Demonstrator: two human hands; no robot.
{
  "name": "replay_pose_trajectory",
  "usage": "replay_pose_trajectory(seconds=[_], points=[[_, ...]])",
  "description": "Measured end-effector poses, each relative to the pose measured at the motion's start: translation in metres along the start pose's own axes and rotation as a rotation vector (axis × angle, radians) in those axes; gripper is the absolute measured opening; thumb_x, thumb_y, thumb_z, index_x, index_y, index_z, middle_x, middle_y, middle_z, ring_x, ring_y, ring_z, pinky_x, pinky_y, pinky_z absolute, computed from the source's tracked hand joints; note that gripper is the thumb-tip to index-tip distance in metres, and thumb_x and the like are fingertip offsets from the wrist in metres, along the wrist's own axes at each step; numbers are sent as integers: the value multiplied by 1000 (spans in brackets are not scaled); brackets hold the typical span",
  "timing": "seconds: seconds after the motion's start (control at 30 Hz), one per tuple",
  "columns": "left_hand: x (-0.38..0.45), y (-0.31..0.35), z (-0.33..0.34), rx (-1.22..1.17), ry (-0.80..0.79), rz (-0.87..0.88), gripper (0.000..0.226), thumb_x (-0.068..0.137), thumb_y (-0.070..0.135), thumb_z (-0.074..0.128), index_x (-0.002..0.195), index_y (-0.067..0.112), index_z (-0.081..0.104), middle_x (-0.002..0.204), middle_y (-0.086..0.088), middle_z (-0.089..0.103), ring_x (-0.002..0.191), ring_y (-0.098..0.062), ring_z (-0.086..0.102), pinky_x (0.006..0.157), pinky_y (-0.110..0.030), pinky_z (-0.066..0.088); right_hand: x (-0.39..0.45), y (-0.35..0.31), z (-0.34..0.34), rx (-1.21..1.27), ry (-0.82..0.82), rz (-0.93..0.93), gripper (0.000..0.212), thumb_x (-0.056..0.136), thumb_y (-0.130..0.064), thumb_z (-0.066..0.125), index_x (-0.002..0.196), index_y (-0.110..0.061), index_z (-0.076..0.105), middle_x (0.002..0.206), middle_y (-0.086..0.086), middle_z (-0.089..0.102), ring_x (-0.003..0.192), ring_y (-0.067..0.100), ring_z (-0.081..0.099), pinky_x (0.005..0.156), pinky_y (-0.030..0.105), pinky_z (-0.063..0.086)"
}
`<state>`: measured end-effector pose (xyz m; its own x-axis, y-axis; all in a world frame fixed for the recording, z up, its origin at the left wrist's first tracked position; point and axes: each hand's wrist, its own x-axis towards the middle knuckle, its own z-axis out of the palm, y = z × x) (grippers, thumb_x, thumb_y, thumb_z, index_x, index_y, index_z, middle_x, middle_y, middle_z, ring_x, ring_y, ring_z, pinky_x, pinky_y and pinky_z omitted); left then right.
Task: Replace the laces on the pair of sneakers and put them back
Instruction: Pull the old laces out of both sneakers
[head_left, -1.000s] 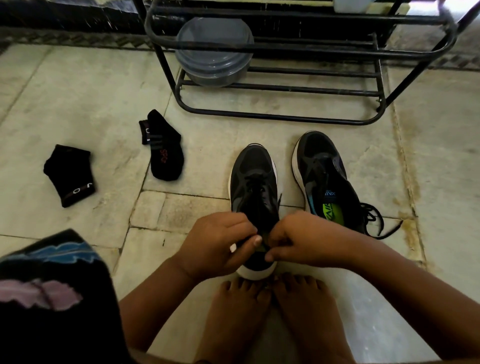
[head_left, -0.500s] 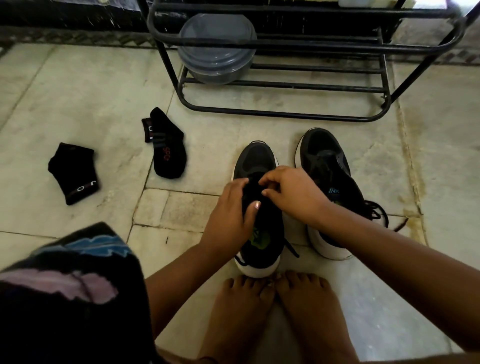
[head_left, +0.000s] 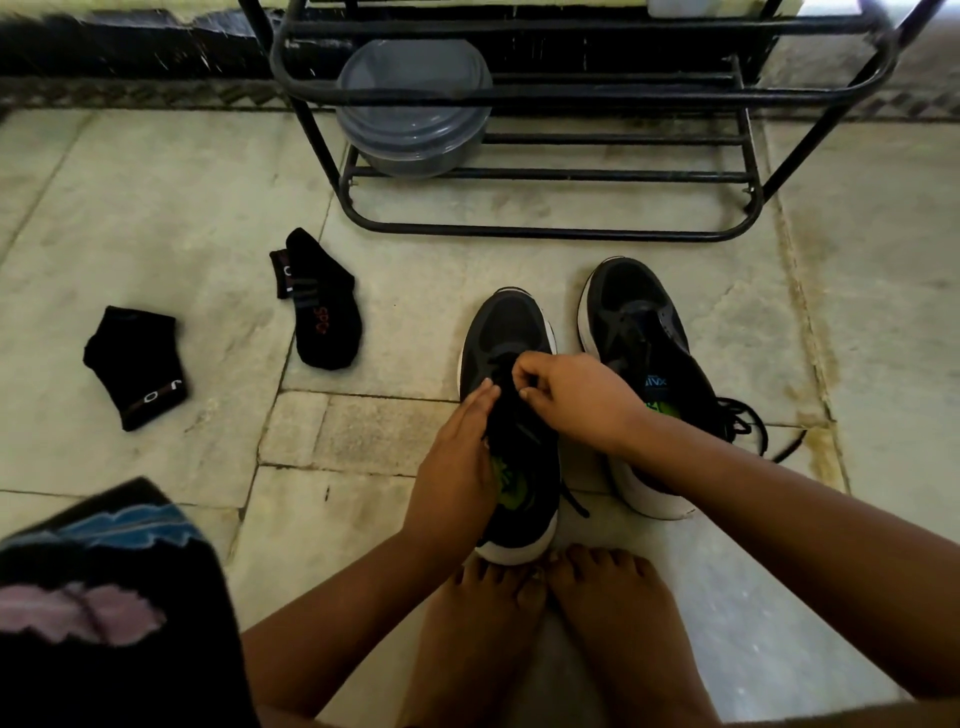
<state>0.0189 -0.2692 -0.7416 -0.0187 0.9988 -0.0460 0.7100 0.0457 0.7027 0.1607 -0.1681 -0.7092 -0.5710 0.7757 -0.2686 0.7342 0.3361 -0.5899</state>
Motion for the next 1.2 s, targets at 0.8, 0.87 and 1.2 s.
replay_pose_trajectory(seconds=[0.8, 0.87, 1.2], points=[[0, 3, 6, -89, 34, -98, 57, 90, -4, 34, 141, 21, 38, 147, 4, 40, 131, -3, 35, 112, -49, 29, -8, -5, -1, 91, 129, 20, 8, 89, -21, 61, 87, -14, 61, 67, -3, 56, 68, 16, 57, 66, 33, 50], [-1, 2, 6, -91, 41, -121, 59, 89, -6, 36, 141, 24, 38, 146, 8, 40, 131, -2, 36, 113, -50, 26, -9, -6, -3, 268, 123, 50, 15, 88, -23, 63, 80, -10, 62, 69, 5, 62, 67, 21, 60, 68, 37, 51], [-6, 10, 0, -77, 24, -200, 56, 88, 12, 30, 132, 46, 27, 131, 34, 31, 114, 24, 26, 113, -38, 4, -21, 8, -36, 251, 34, 142, 45, 92, -45, 51, 69, -8, 64, 54, 1, 48, 48, 7, 43, 53, 19, 38]])
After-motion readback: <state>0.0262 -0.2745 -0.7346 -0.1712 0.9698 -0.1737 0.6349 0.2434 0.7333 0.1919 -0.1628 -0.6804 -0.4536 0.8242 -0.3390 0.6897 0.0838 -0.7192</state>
